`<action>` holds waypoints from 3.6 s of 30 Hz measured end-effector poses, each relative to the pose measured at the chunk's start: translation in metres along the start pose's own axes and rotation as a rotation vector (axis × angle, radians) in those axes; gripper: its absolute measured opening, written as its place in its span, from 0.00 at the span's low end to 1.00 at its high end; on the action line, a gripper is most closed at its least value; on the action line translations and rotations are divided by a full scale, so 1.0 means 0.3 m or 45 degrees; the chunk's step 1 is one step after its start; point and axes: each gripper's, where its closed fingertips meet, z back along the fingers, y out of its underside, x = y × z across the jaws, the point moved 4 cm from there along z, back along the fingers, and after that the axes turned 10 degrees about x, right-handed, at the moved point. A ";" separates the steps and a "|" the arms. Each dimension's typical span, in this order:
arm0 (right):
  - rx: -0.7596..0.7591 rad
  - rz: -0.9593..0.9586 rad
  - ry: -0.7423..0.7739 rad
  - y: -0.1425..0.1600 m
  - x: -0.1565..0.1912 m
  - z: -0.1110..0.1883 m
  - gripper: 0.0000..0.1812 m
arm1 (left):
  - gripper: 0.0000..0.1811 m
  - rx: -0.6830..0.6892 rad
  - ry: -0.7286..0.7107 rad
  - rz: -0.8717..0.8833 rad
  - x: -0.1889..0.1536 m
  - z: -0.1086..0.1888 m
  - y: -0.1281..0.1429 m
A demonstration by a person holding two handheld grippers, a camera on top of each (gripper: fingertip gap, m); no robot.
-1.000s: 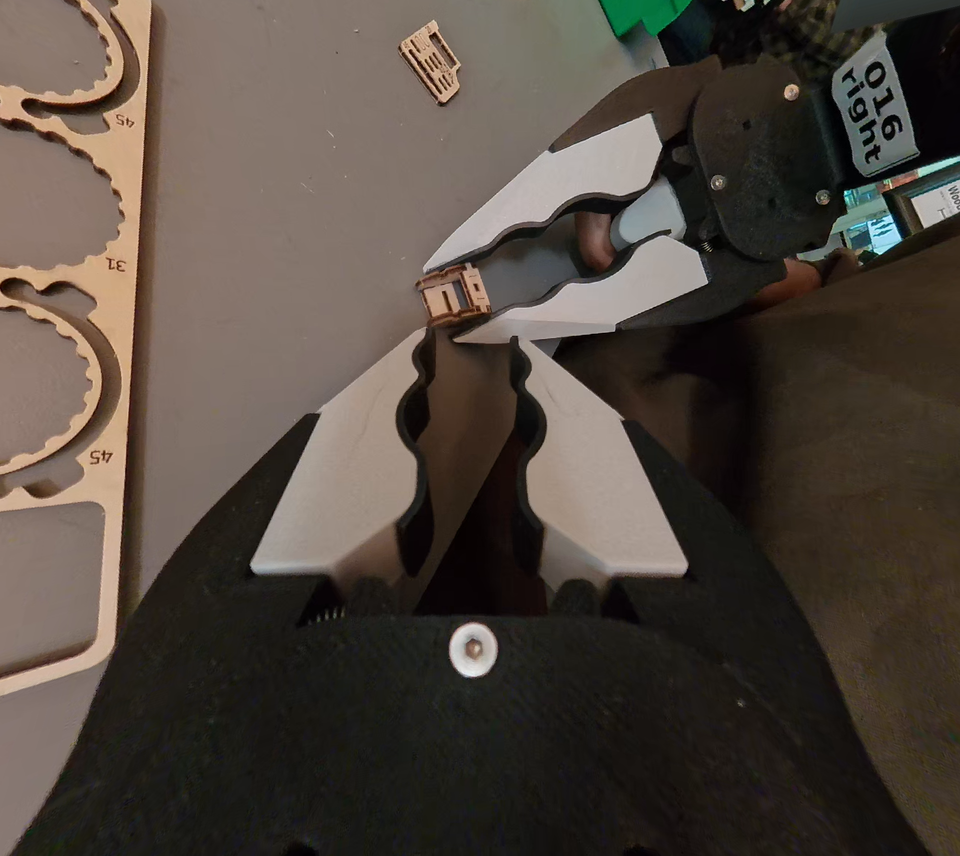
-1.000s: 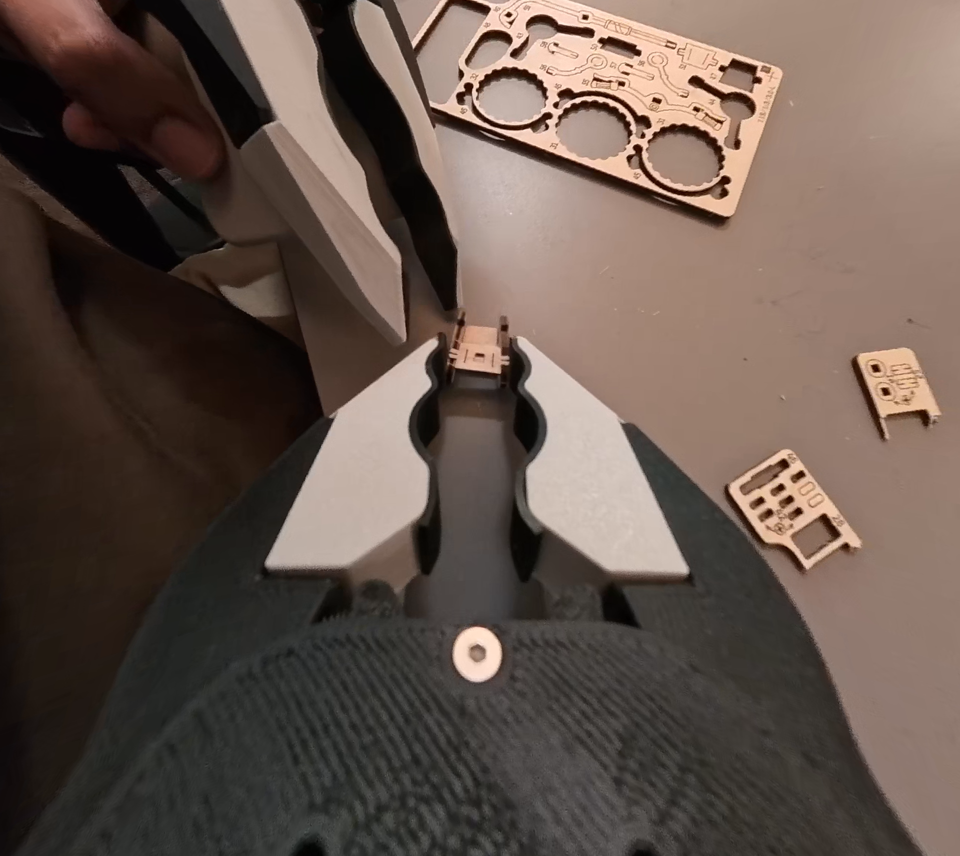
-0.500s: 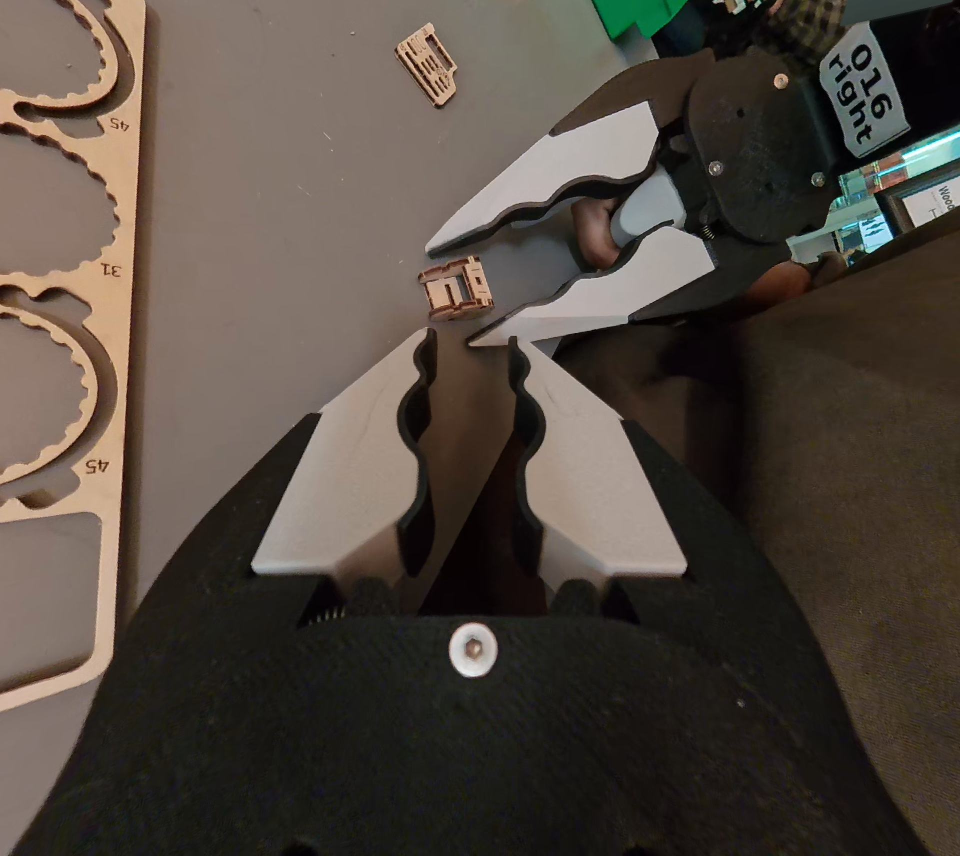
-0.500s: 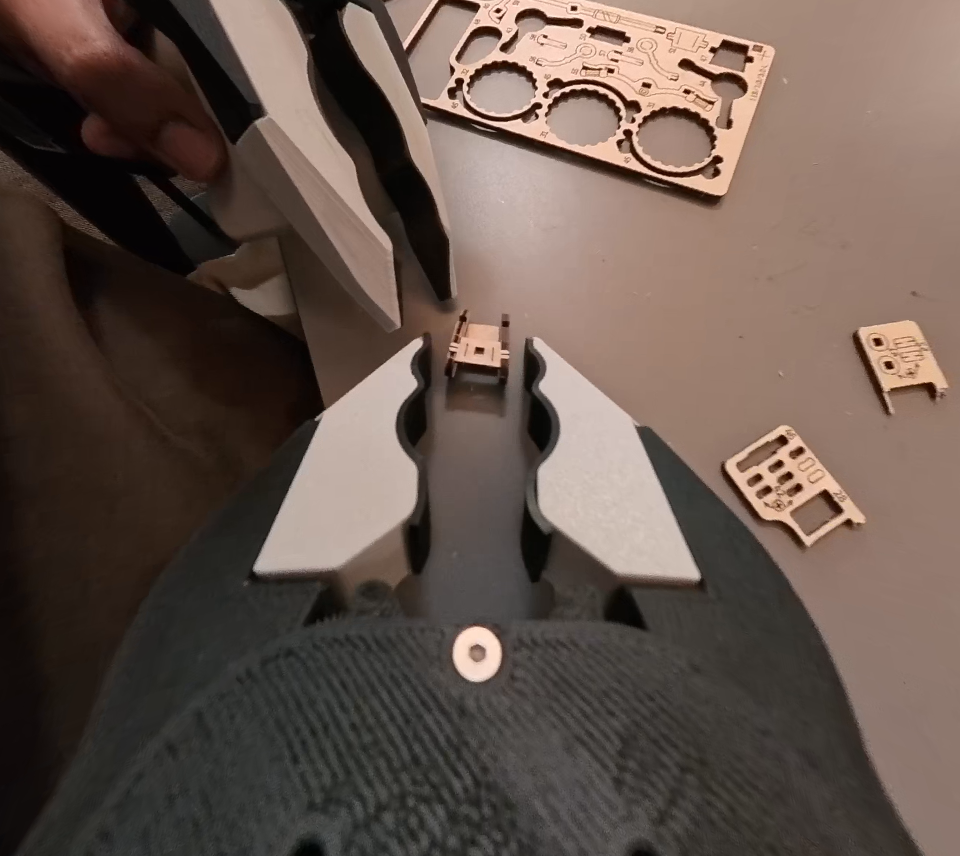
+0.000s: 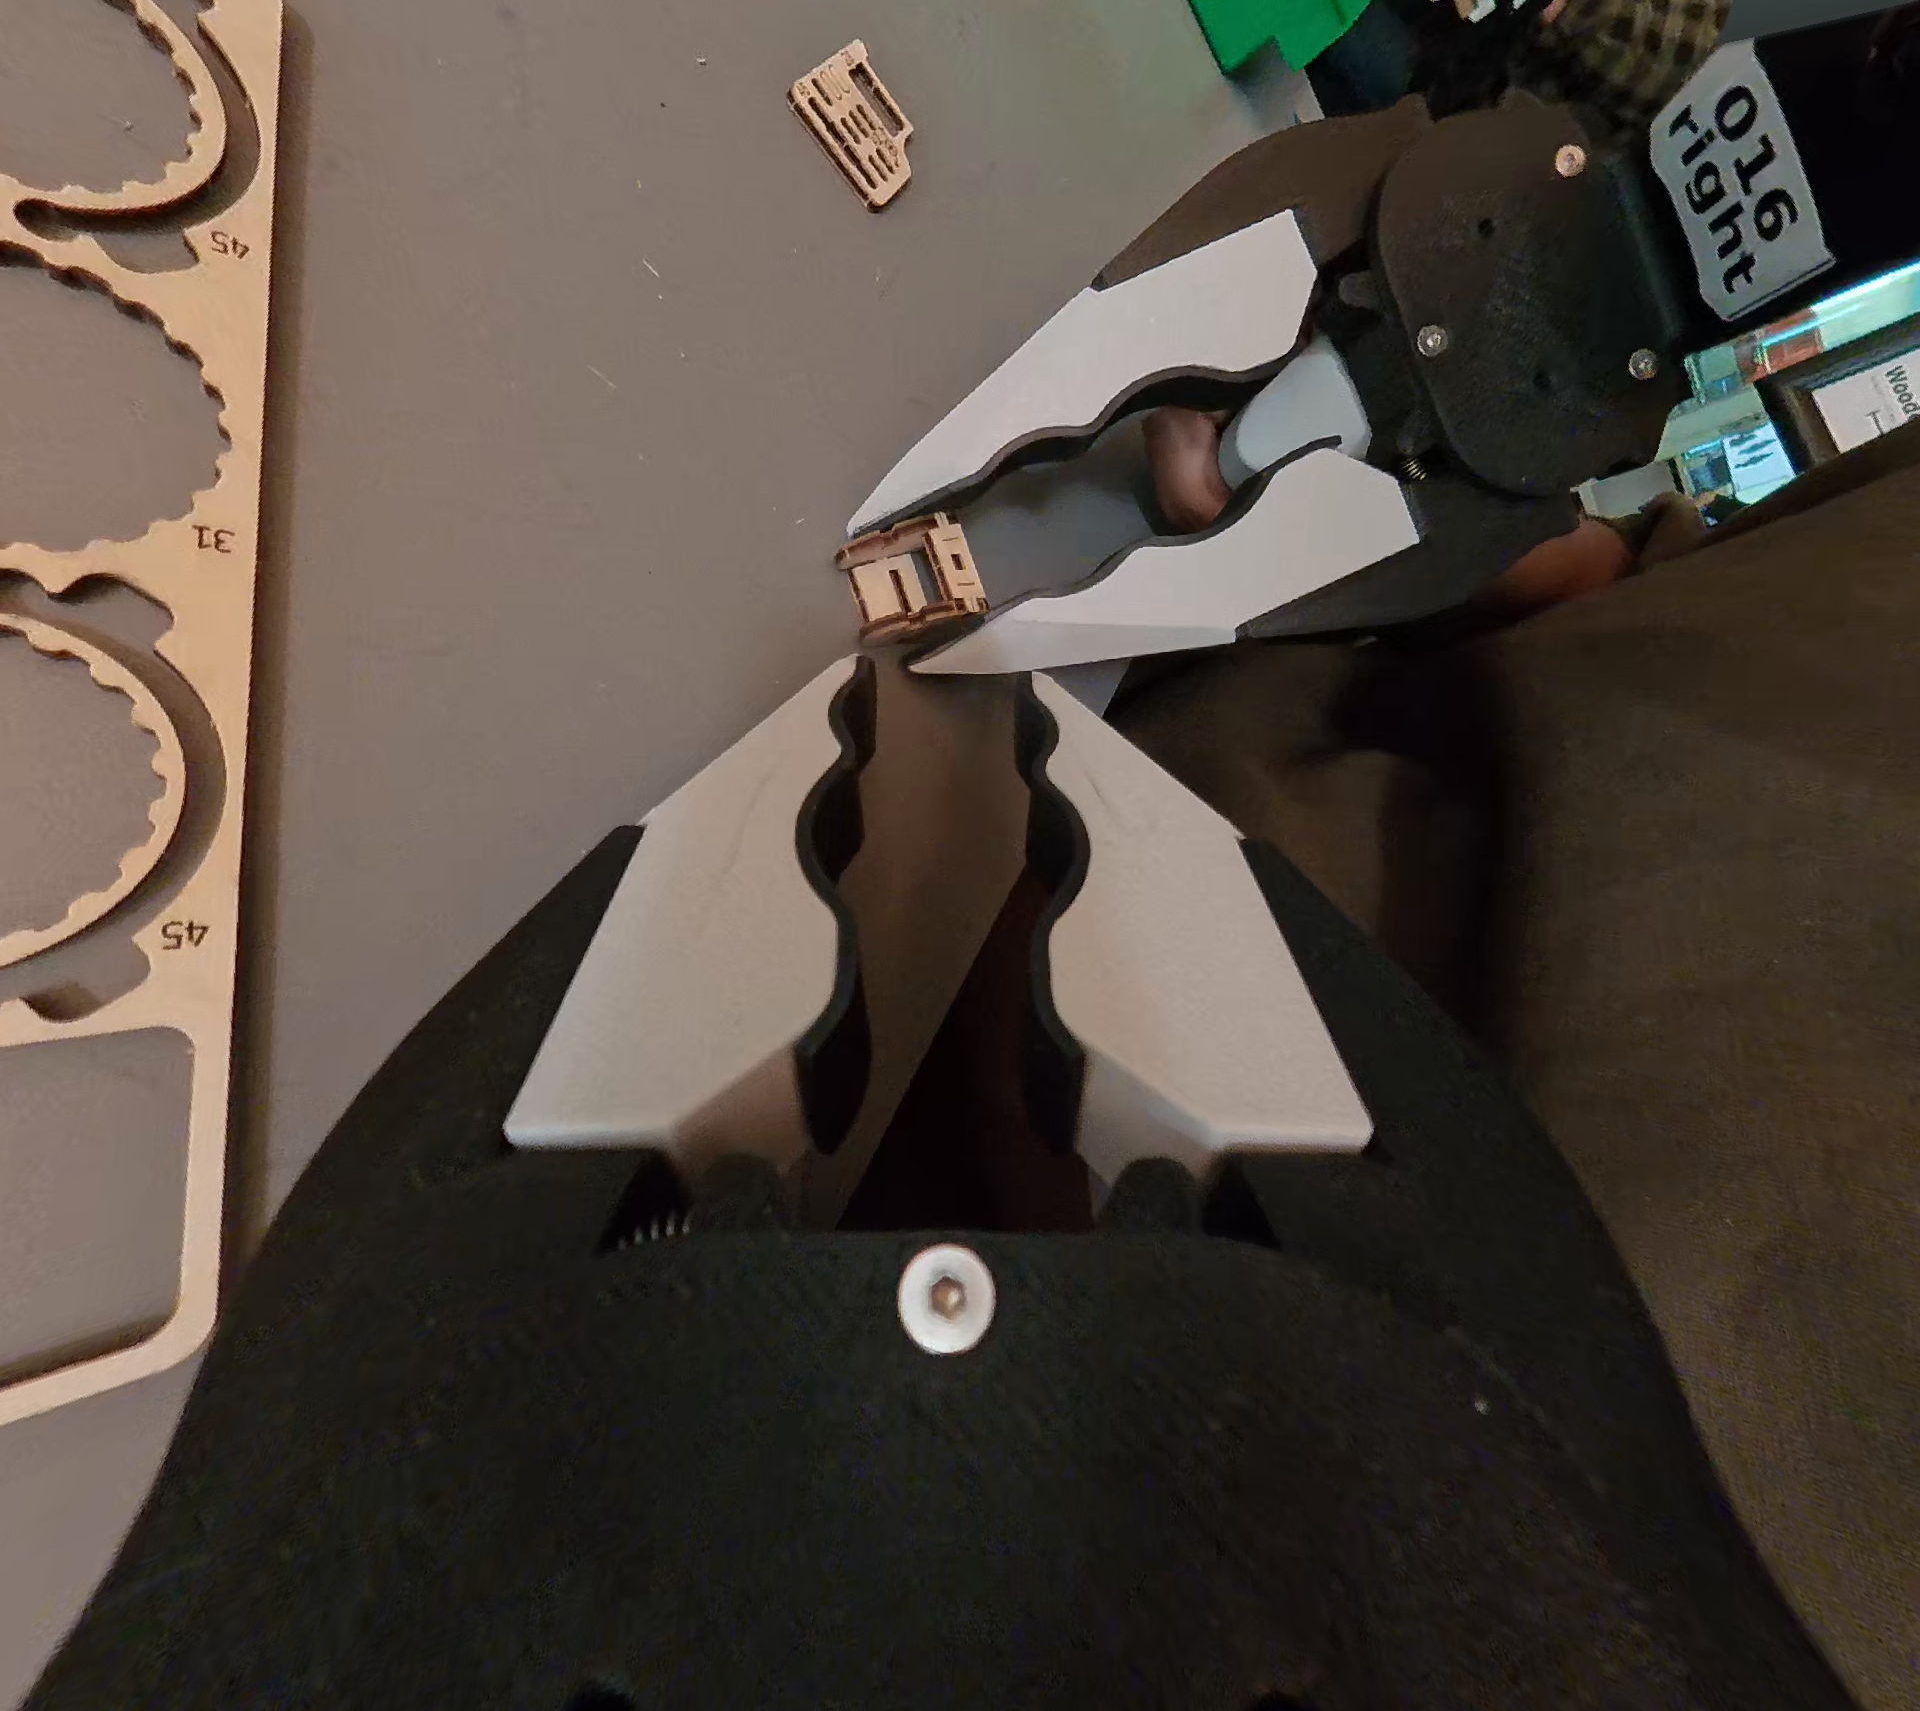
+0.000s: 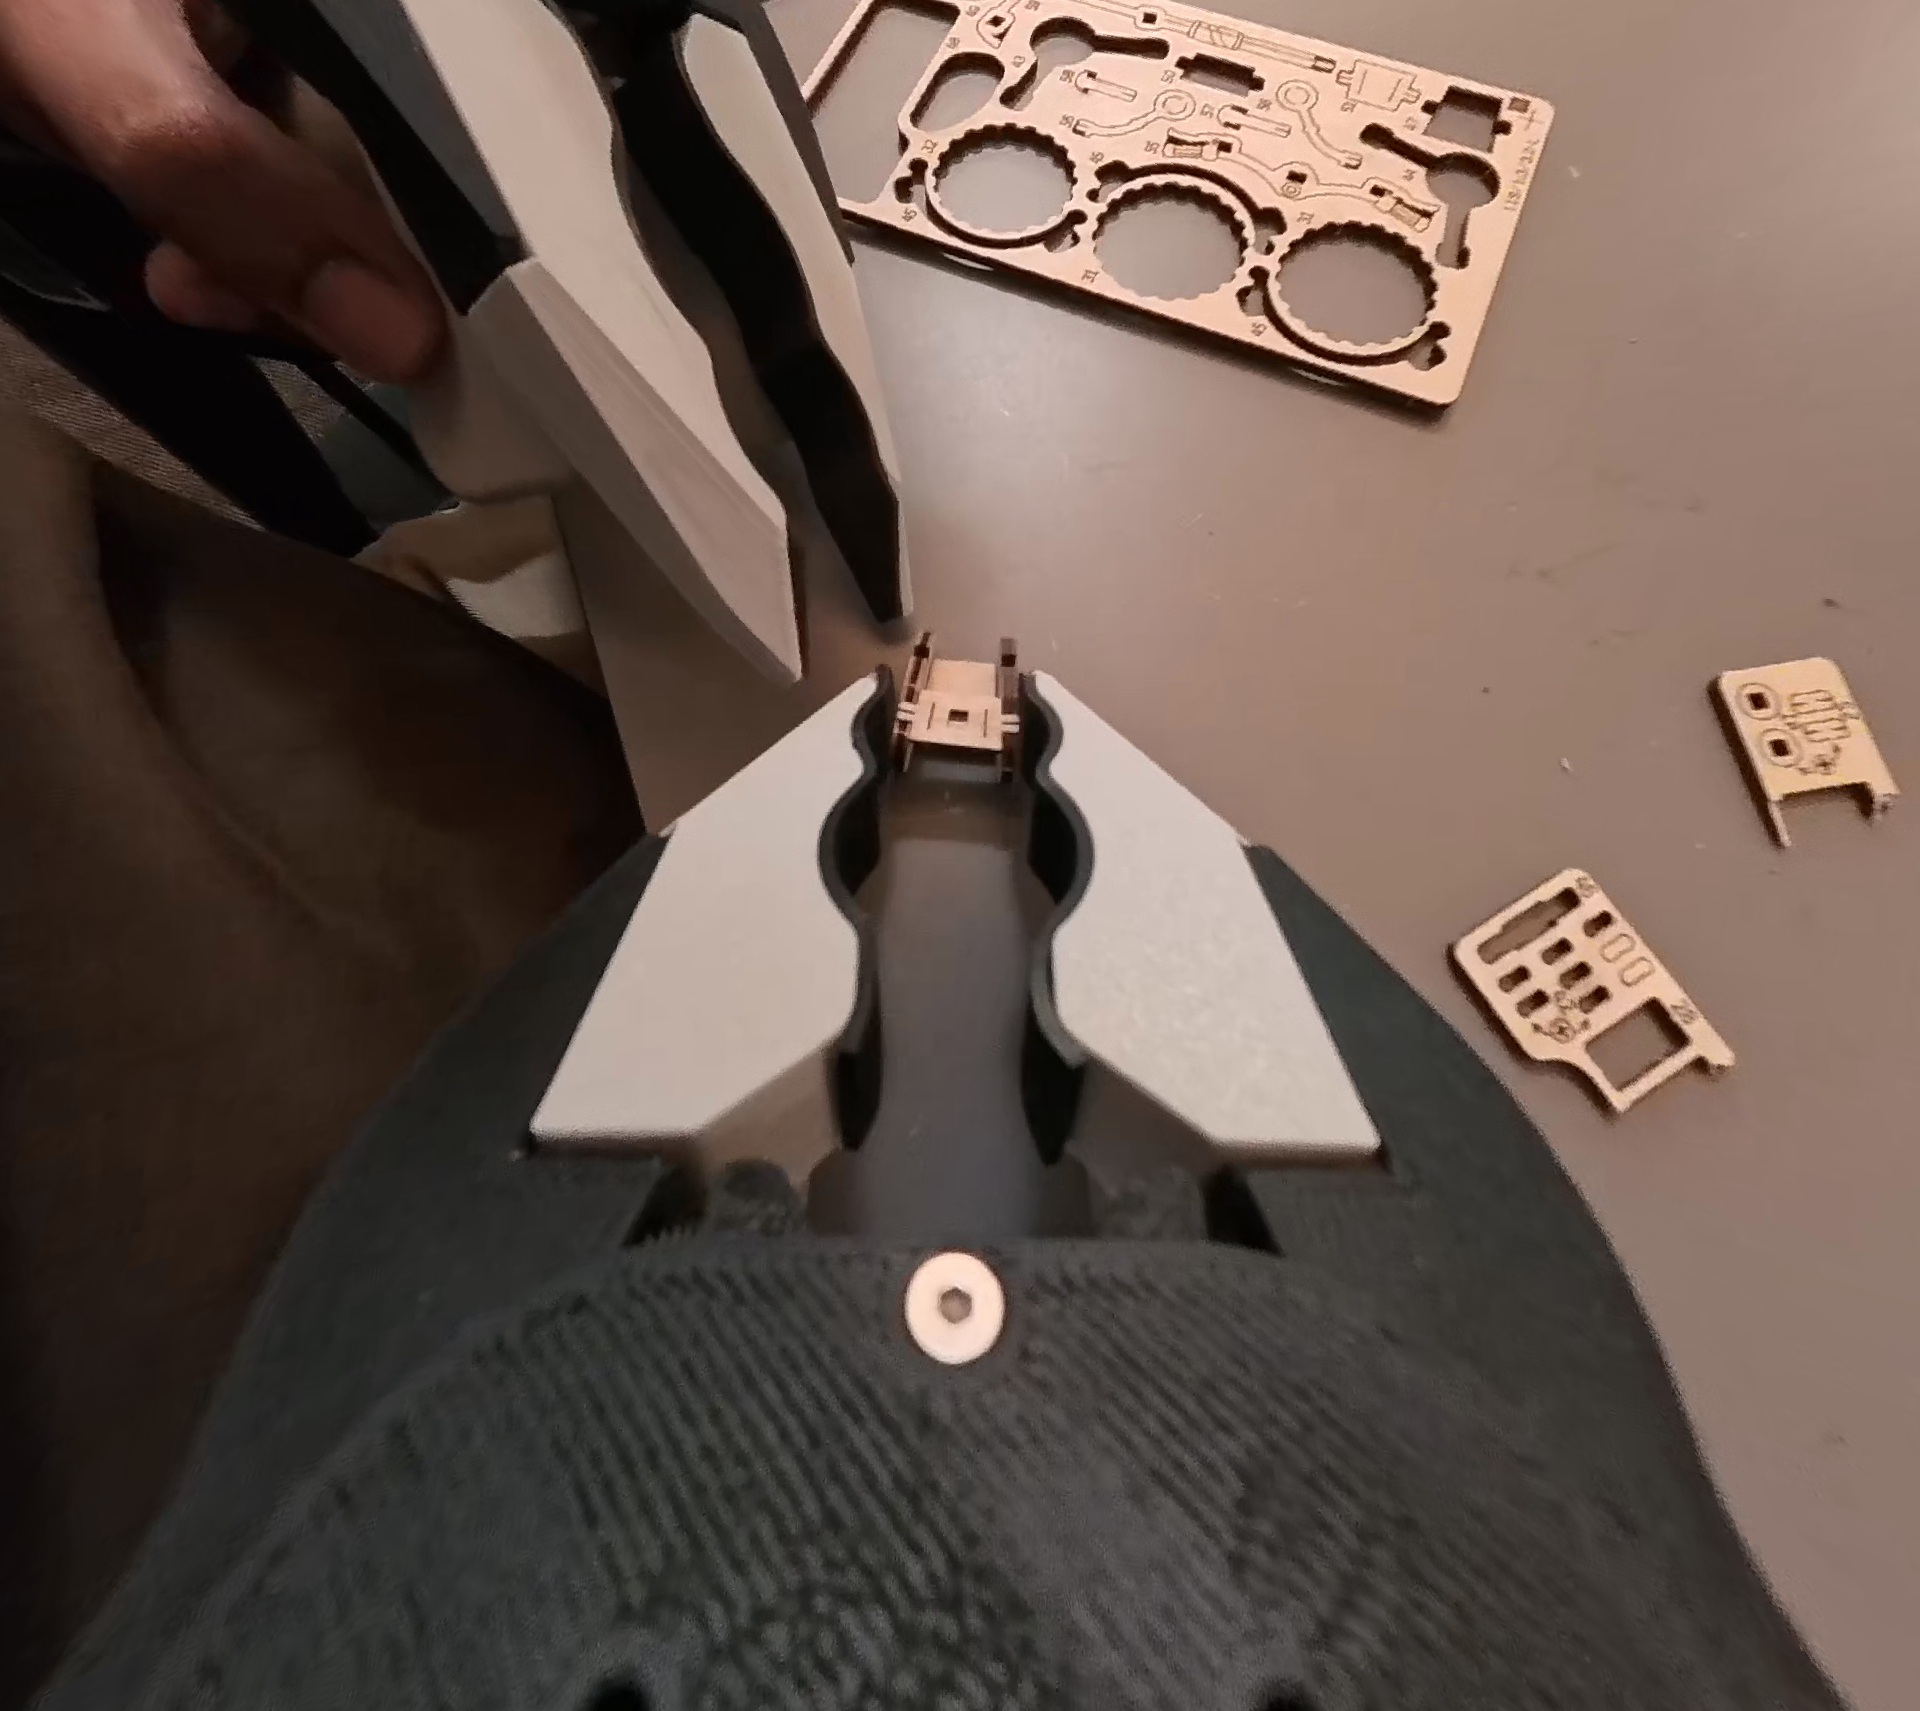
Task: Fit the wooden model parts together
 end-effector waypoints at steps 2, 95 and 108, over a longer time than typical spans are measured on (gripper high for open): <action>0.000 -0.001 -0.004 0.001 -0.001 0.000 0.12 | 0.14 0.001 -0.001 -0.001 0.000 0.000 0.000; -0.676 -0.117 -0.793 -0.091 0.077 0.256 0.12 | 0.10 -0.352 0.365 -0.468 -0.227 0.110 -0.060; -0.648 -0.097 -0.784 -0.086 0.085 0.248 0.12 | 0.09 -0.342 0.353 -0.490 -0.227 0.110 -0.055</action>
